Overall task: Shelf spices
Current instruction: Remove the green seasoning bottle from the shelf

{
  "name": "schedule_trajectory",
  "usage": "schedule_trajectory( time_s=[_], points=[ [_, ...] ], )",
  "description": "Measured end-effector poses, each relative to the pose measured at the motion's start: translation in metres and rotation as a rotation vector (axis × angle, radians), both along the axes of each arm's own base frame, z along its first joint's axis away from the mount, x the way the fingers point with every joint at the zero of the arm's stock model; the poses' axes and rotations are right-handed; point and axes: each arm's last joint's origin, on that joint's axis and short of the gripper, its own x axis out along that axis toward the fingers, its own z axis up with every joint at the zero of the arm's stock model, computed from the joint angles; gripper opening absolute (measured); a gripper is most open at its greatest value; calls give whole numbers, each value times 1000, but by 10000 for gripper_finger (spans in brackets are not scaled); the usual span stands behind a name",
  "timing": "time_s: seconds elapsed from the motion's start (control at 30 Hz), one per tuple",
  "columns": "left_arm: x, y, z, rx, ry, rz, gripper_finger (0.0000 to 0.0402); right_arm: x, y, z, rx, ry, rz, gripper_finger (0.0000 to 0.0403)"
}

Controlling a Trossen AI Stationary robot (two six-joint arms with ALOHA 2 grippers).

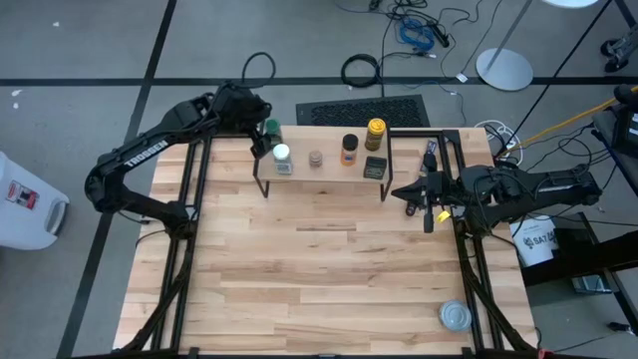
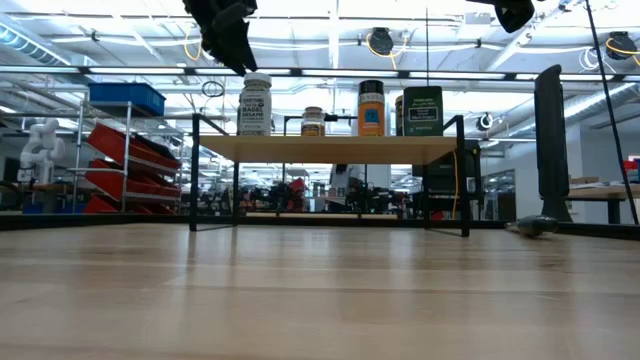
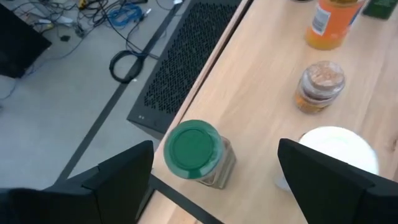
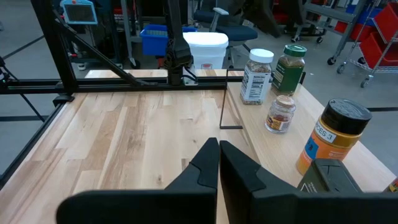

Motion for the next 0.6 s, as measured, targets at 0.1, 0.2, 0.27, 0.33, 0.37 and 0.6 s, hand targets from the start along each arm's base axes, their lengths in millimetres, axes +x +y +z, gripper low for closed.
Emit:
schedule_trajectory(
  time_s=[0.1,0.2,0.27,0.33,0.37,0.6],
  points=[
    [-1,3,0,-6,-5,-13,354,0,0,0,0,0,0,0],
    [-2,4,0,1,0,-32,354,0,0,0,0,0,0,0],
    [-4,6,0,19,14,-45,354,0,0,0,0,0,0,0],
    [-5,9,0,41,33,-61,354,0,0,0,0,0,0,0],
    [-5,10,-1,48,40,-69,354,0,0,0,0,0,0,0],
    [6,16,-11,33,69,-126,354,0,0,0,7,-1,-1,0]
  ],
)
